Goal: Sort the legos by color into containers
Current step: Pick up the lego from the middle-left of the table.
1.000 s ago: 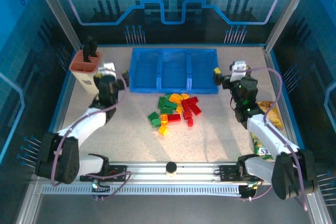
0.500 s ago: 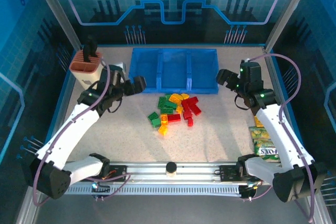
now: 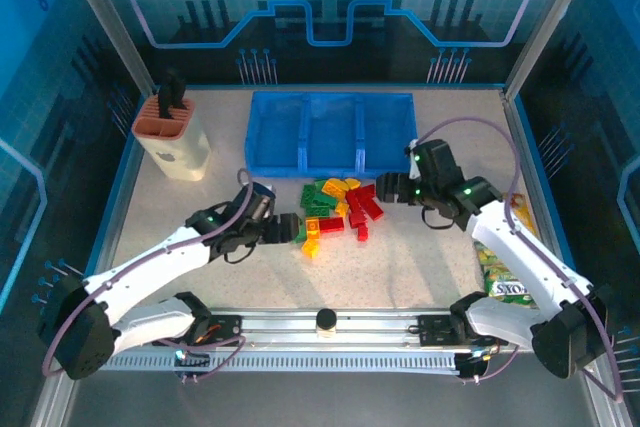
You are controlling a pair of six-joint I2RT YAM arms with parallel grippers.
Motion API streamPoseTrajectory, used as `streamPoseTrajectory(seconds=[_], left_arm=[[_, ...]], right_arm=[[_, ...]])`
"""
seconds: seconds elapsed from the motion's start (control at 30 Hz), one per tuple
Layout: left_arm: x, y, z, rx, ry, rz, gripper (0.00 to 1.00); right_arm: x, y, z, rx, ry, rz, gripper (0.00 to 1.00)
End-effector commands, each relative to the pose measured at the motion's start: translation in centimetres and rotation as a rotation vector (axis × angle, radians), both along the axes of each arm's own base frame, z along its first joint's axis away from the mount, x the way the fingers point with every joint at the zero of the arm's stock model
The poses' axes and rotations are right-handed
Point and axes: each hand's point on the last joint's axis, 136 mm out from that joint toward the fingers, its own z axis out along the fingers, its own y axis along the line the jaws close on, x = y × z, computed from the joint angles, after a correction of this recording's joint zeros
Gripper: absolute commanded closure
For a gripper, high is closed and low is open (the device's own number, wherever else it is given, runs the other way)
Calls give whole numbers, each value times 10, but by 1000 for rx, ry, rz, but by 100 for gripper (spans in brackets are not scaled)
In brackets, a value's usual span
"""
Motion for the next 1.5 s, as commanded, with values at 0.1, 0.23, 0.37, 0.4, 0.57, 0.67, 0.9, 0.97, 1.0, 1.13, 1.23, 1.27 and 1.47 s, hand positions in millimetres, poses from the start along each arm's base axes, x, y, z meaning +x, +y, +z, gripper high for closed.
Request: streamPoseTrajectory(seconds=[0.1, 0.23, 0.37, 0.4, 0.57, 0.67, 0.9, 0.97, 1.0, 1.13, 1.23, 1.27, 1.47], left_arm=[[-3, -33, -10, -27, -35, -54, 19], [-10, -47, -20, -20, -13, -80, 23], [-17, -62, -23, 9, -9, -121, 25], [-17, -65, -25, 13, -9, -129, 25], [-15, -68, -40, 74, 25, -131, 27], [-13, -71, -44, 109, 28, -142, 28], [-11, -80, -52, 140, 46, -164, 34], [-11, -81, -55, 155, 52, -161, 36], [-11, -82, -56, 158, 53, -162, 37], [-11, -82, -66, 205, 67, -155, 41], [-12, -84, -73, 235, 84, -157, 48], [-13, -84, -75, 248, 88, -162, 54], [-13, -84, -65, 295, 55, -158, 77]], right_arm=[[-23, 35, -34, -6, 17, 100, 17], [-33, 41, -43, -30, 34, 114, 20], [-43, 37, -42, -59, 55, 115, 21], [-46, 36, -42, -64, 61, 114, 22], [-56, 30, -46, -51, 61, 111, 23], [-60, 28, -49, -45, 62, 114, 23], [-64, 27, -56, -28, 61, 116, 24], [-61, 31, -55, -16, 45, 123, 26], [-60, 32, -55, -15, 43, 128, 26], [-55, 41, -52, -7, 39, 155, 27], [-54, 46, -56, 7, 49, 159, 28], [-54, 47, -58, 16, 50, 159, 29], [-55, 46, -61, 28, 48, 143, 32]])
